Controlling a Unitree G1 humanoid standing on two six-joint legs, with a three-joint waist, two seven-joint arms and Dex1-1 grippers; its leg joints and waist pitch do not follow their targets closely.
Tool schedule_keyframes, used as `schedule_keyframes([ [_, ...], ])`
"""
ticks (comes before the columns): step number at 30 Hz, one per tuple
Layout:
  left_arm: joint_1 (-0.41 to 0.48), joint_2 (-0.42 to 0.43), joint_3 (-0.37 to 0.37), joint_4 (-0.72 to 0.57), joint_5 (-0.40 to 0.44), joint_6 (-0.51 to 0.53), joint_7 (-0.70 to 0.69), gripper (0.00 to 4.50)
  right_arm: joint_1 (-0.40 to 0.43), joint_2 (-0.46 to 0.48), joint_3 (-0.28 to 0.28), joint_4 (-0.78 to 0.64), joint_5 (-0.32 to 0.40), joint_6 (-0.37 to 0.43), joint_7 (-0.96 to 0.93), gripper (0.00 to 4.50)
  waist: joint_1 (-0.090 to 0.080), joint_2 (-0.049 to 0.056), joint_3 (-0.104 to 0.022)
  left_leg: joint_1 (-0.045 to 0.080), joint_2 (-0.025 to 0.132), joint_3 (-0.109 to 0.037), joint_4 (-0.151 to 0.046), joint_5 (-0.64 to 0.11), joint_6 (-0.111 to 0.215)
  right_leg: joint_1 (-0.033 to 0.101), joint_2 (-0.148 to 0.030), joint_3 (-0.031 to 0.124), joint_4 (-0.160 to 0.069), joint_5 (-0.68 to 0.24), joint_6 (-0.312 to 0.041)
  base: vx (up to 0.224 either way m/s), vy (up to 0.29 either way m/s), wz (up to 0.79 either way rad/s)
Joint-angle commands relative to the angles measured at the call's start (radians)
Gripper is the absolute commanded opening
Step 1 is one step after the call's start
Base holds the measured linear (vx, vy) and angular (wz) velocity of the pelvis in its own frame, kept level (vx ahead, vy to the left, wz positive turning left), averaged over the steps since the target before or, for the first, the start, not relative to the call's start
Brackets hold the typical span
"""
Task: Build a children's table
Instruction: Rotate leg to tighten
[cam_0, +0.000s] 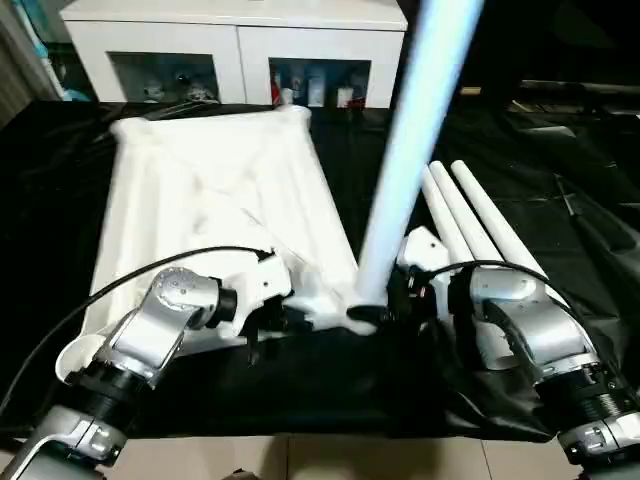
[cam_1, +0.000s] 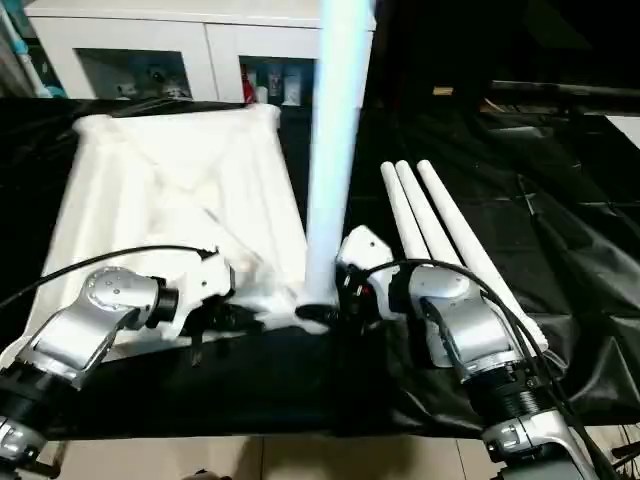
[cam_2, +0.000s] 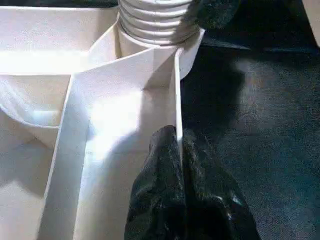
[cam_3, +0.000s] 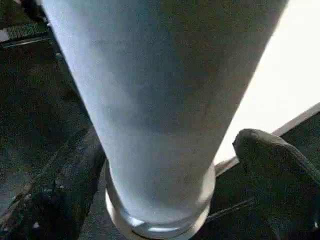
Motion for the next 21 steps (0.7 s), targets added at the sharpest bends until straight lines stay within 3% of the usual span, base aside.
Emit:
schedule_keyframes([
  [1,0.014,-0.012,-0.018,-0.014,-0.036,-0.020,-0.035,0.00,0.010,-0.007,0.006,-0.003,0.006,-0.007,0.019,4.38,-0.002,-0.006,-0.049,0.010,0.053,-0.012,-0.059,-0.081,0.108,0.047,-0.067,0.054,-0.054,0.045,-0.272,0.000,0.000,0.00],
  [7,0.011,-0.012,-0.015,-0.007,-0.028,-0.023,-0.039,0.00,0.007,-0.004,0.014,0.016,0.007,-0.019,0.030,4.14,0.000,-0.005,-0.052,0.009,0.052,-0.012,-0.054,-0.047,0.126,0.049,-0.066,0.052,-0.048,0.097,-0.282,0.000,0.000,0.00],
  [21,0.004,-0.009,-0.014,0.017,-0.022,-0.034,-0.041,0.00,0.001,0.007,0.013,0.059,-0.011,-0.050,0.014,2.86,0.000,0.000,-0.056,0.010,0.051,-0.013,-0.050,-0.058,0.118,0.051,-0.064,0.051,-0.045,0.102,-0.293,0.000,0.000,0.00],
])
